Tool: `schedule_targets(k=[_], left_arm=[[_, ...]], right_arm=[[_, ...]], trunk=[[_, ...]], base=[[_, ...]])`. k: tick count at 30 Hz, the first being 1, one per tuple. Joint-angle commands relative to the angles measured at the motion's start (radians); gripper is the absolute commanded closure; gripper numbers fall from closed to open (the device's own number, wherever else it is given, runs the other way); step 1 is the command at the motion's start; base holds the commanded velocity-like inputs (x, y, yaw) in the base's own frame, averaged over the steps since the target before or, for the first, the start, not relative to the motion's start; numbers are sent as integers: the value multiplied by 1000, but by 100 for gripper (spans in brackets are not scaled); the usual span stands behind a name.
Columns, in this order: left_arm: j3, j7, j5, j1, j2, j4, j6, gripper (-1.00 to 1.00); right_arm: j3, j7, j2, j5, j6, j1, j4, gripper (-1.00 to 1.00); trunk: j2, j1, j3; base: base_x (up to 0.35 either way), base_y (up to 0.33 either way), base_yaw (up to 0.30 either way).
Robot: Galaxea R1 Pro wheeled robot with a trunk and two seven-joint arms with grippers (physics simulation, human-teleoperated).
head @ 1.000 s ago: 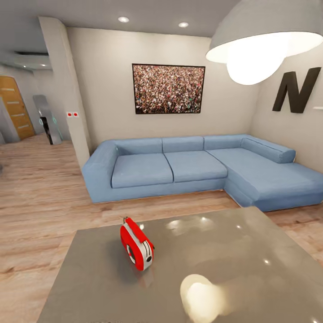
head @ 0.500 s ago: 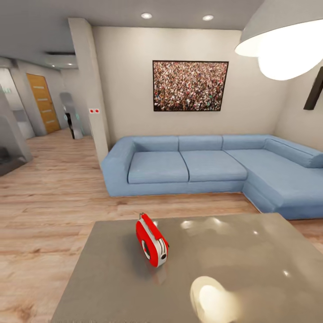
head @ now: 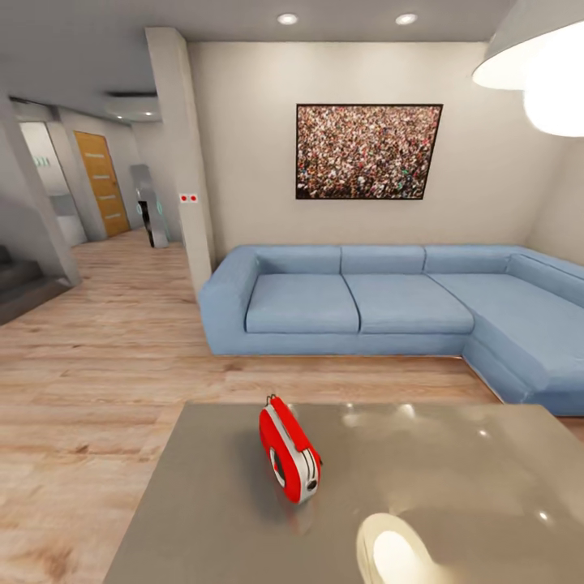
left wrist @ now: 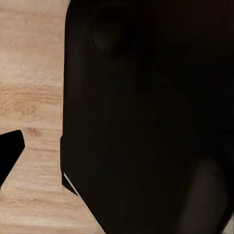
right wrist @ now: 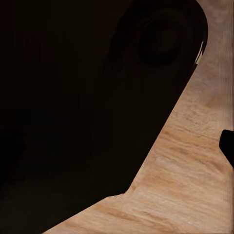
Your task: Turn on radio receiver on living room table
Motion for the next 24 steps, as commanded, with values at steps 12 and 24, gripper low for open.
schedule_targets(k=[12, 24], left_arm=[[3, 2, 2, 0, 1, 0, 1, -100], [3, 2, 2, 0, 1, 0, 2, -100]], right_arm=[[-1, 0, -1, 0, 0, 0, 0, -100], [-1, 0, -1, 0, 0, 0, 0, -100]], trunk=[[0, 0, 0], [0, 0, 0]], base=[[71, 0, 1], [0, 0, 0]])
